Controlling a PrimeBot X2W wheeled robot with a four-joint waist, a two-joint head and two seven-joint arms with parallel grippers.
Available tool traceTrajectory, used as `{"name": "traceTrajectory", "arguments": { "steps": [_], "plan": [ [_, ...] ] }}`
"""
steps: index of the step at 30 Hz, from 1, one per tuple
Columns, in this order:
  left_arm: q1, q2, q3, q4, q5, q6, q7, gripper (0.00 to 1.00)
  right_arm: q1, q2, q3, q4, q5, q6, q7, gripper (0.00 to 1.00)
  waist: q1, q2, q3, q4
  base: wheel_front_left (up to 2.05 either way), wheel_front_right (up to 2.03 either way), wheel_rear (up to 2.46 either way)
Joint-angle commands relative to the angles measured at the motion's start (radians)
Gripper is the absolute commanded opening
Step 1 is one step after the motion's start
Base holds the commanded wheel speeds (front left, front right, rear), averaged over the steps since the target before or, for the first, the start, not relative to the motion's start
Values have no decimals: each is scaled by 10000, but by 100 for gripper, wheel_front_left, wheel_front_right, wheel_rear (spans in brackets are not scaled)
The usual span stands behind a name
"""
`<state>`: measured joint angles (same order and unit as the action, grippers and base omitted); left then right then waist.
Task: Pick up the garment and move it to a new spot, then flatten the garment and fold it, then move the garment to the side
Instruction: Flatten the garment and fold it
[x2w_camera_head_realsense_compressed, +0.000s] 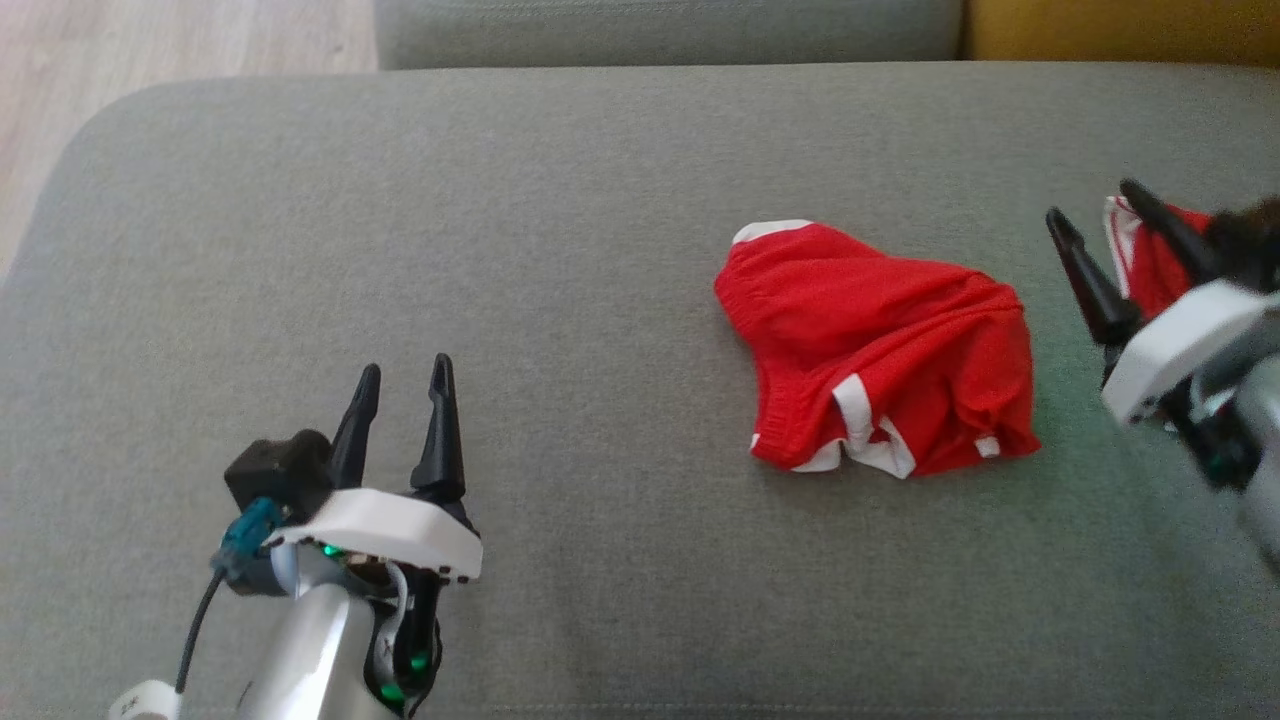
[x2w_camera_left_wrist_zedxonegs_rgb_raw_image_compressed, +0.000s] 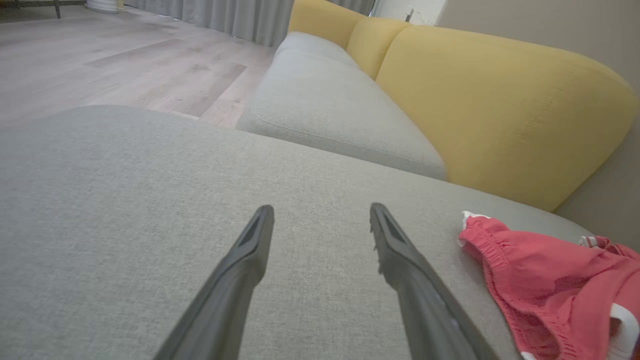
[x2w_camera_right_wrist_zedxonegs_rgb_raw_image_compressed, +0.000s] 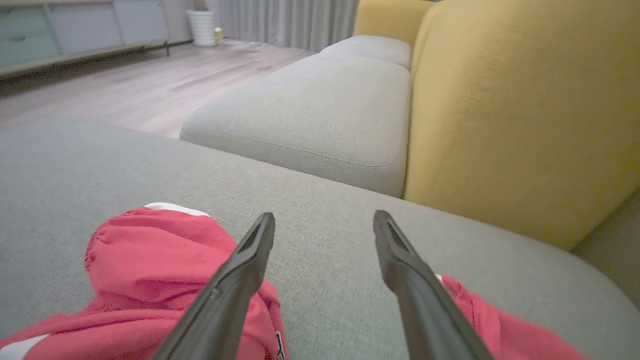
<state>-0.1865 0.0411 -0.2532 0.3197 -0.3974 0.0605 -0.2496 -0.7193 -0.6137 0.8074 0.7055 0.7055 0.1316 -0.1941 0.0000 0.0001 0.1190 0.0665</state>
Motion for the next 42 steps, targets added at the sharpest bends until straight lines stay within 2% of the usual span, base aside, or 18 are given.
{"name": "traceTrajectory", "arguments": {
  "steps": [1,6,11,14,17,23,29,42],
  "plan": [
    [-217,91,335,-367,75,-50,-122,100,354,-25,-249,-26,-108,-9,-211,100,0,-1,-123,-145,0,0,0],
    [5,91,297,-478,106,-134,-122,100,1895,1464,-2883,-362,-905,-9,-655,100,0,-1,-339,-538,0,0,0],
    [130,91,212,-542,126,-151,-122,100,3997,3042,-5478,-2560,-2918,-9,-672,100,0,-1,-324,-866,0,0,0],
    [104,91,155,-549,143,-159,-122,100,5066,3858,-6244,-3662,-4112,-9,-673,100,0,-1,-271,-959,0,0,0],
    [15,91,141,-530,167,-186,-122,100,5716,4486,-6408,-4613,-5131,-9,-673,100,0,-1,-161,-1003,0,0,0],
    [-172,91,82,-488,196,-231,-122,100,5901,4742,-5450,-5191,-5856,-9,-91,100,0,-1,96,-897,0,0,0],
    [-304,91,-86,-407,104,-211,-122,100,5675,4818,-4901,-4732,-6135,-9,591,100,0,-1,306,-593,0,0,0],
    [-400,91,-95,-361,45,-166,-122,100,5229,5039,-5118,-3773,-6406,-9,873,100,0,-1,577,-66,0,0,0]
  ]
}}
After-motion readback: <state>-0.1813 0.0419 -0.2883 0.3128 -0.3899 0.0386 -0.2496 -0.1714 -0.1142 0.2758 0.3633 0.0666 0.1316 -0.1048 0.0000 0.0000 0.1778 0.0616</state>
